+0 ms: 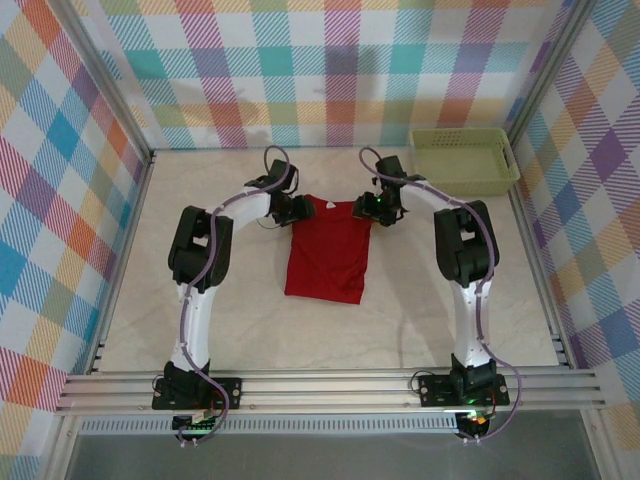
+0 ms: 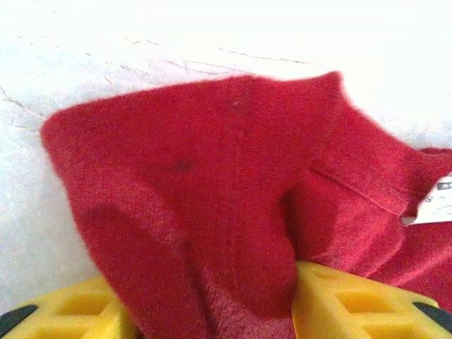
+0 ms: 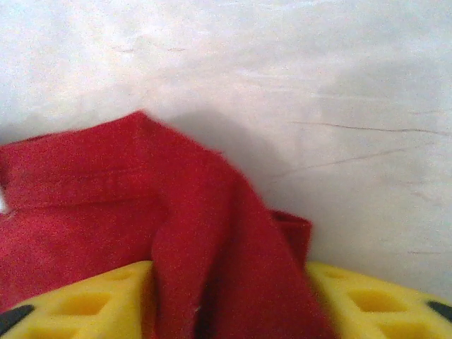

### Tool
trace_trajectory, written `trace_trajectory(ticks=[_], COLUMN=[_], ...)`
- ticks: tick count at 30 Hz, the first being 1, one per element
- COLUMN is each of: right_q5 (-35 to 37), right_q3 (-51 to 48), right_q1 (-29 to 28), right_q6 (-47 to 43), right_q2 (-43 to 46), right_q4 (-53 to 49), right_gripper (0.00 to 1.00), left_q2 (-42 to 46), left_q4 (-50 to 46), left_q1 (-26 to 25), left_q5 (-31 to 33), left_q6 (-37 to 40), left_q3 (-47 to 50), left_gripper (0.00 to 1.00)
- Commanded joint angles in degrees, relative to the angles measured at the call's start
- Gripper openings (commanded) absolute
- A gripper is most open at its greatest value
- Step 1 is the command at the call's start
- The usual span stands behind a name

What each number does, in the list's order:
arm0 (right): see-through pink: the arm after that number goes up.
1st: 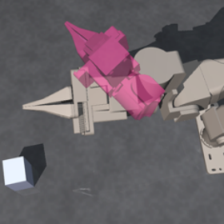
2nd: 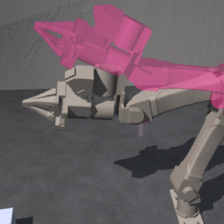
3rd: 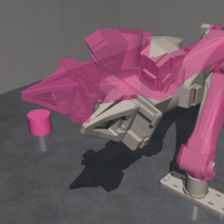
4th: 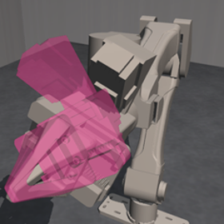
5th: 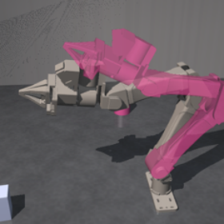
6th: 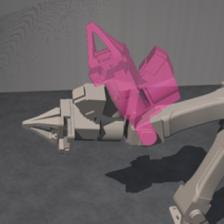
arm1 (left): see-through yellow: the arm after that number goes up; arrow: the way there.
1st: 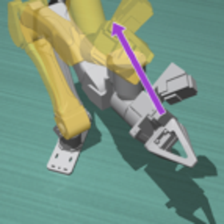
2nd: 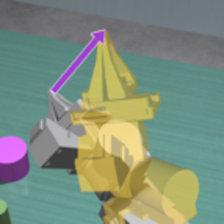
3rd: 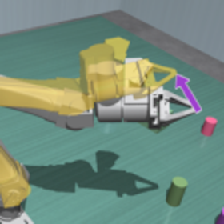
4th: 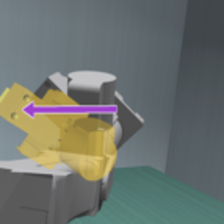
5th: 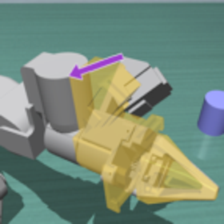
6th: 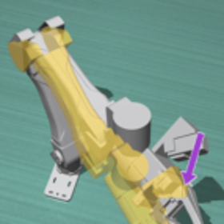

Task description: Fold the inside-out t-shirt

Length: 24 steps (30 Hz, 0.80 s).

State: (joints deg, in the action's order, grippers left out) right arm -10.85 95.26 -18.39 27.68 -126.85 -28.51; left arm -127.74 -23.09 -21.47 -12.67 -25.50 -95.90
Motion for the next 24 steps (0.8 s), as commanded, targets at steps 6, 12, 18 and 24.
trace_trajectory(ticks=[6, 12, 18, 24], right_q5=[-4.7, -4.8, -10.1, -14.0], right_q3=[3.9, 3.3, 9.7, 31.2], right_q1=[-2.1, -2.0, 0.1, 1.6], right_q6=[0.2, -1.3, -1.1, -0.6], right_q2=[-4.2, 0.5, 3.3, -2.6], right_q4=[-0.5, 0.8, 2.5, -1.3], right_gripper=[0.20, 0.00, 0.00, 0.00], left_q2=[-2.3, 6.3, 16.4, 18.3], left_q4=[3.9, 13.7, 23.4, 24.5], left_q1=[-1.7, -0.2, 4.6, 7.2], left_q5=[-4.6, -4.4, -5.5, -6.1], left_q6=[-1.1, -4.2, -9.6, -9.9], left_q3=[0.3, 9.3, 16.7, 9.4], left_gripper=[0.35, 0.12, 0.00, 0.00])
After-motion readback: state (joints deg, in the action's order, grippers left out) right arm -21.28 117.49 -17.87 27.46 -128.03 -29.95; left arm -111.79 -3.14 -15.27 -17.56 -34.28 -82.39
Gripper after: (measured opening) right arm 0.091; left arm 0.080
